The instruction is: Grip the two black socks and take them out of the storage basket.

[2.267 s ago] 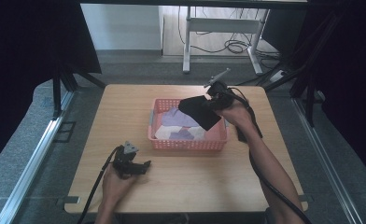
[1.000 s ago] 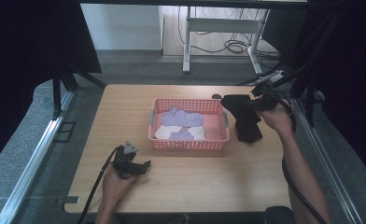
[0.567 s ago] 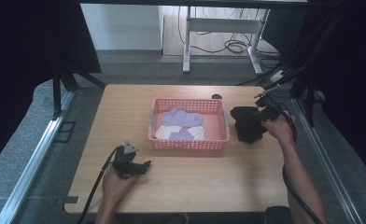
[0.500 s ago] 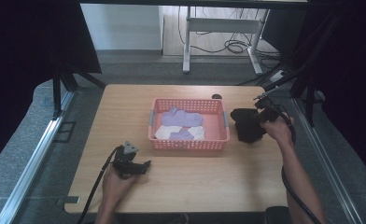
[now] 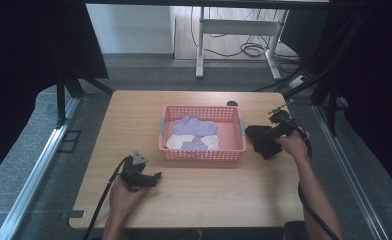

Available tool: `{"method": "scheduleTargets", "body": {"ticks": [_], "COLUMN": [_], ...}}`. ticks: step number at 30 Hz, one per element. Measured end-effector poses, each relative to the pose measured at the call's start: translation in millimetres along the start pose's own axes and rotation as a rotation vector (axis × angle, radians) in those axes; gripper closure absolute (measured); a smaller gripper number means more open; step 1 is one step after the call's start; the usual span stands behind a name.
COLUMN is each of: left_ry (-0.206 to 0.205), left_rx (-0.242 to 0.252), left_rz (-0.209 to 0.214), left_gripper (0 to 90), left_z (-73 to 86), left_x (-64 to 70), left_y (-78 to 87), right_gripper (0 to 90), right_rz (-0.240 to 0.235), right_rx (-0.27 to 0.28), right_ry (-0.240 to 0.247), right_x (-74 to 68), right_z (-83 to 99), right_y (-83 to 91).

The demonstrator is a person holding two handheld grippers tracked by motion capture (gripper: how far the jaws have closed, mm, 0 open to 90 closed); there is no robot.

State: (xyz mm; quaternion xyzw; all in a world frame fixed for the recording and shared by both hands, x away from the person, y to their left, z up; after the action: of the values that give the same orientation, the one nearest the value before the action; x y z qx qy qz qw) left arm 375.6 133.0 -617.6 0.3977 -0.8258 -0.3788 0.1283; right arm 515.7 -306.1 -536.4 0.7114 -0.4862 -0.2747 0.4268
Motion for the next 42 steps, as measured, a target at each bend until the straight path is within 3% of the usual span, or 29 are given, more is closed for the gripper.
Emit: {"method": "scheduleTargets", "body": {"ticks": [8, 15, 42], "left_ry": [-0.002, -0.004, -0.005], "left_rx": [-0.001, -0.004, -0.003], "left_rz": [0.0, 0.001, 0.0], "left_gripper": [12.6, 12.6, 12.6], "left_z": [0.1, 0.4, 0.4], "left_x": [-0.1, -0.2, -0.2], "left_y": [0.0, 0.3, 0.2], "right_gripper": [48.3, 40.5, 27.7], "right_rz": [-0.02, -0.029, -0.079], "right_rx": [0.046, 0.078, 0.119], "right_ry": [0.025, 0.048, 0.11], "right_x": [-8.8, -15.9, -39.2], "right_z": [-2.3, -4.4, 12.3], "right_y": [12.9, 23.4, 55.4]}}
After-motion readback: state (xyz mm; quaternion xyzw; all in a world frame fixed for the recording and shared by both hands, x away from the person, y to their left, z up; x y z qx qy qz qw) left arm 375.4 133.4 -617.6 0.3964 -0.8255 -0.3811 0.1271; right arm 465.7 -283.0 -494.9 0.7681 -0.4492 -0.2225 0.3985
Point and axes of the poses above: each handheld gripper's, and its own axes: y roughly backward along the jaws, z roughly out of its underside, x roughly to its right, the point moved 10 cm from there along -y, roughly forward along the jaws, and after that the axes turned 10 degrees about -y, right-handed, at the moved point
